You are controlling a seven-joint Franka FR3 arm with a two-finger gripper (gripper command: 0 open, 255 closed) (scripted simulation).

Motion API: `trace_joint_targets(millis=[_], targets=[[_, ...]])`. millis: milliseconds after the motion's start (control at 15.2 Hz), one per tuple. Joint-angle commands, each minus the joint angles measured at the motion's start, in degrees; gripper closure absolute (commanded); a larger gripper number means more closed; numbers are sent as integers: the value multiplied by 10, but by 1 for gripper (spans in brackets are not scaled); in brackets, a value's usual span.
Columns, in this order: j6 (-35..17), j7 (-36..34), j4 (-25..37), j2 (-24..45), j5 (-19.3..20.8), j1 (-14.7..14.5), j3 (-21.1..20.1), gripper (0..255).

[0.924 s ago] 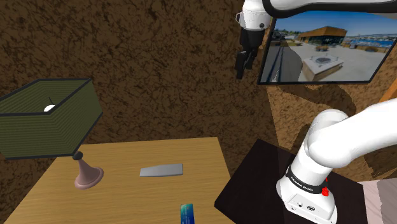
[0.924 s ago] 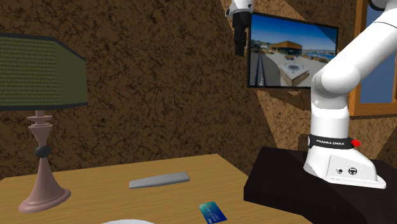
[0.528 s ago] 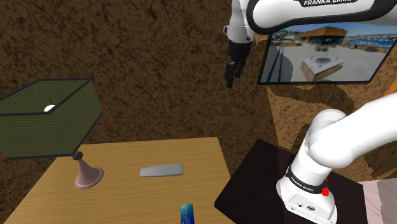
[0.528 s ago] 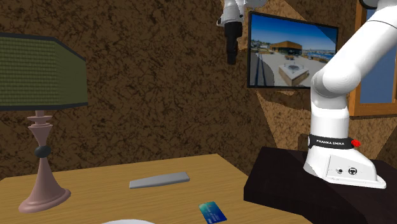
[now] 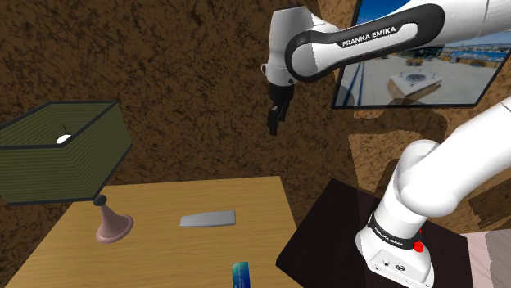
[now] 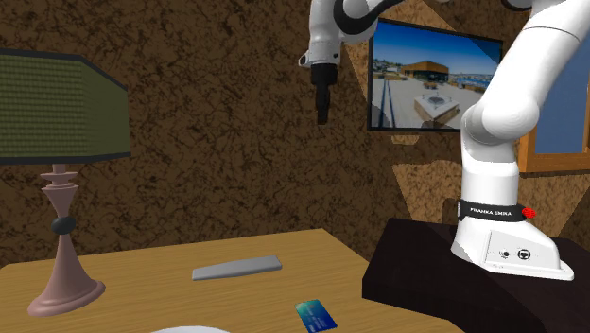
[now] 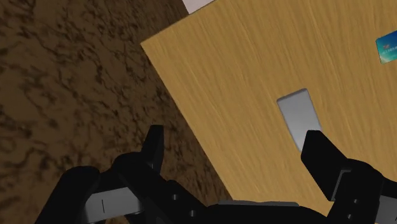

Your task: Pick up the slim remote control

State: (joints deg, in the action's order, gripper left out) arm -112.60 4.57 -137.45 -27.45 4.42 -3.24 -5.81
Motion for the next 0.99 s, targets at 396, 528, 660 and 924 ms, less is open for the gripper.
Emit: trace_joint_targets(millis=[396, 528, 660, 924], targets=[[-125, 19, 13, 145, -2, -23, -22, 0], [-152, 23, 22, 183, 1, -28, -27, 0], [-177, 26, 33, 222, 4, -33, -33, 0], [-223, 31, 63, 302, 16, -43, -44, 0]])
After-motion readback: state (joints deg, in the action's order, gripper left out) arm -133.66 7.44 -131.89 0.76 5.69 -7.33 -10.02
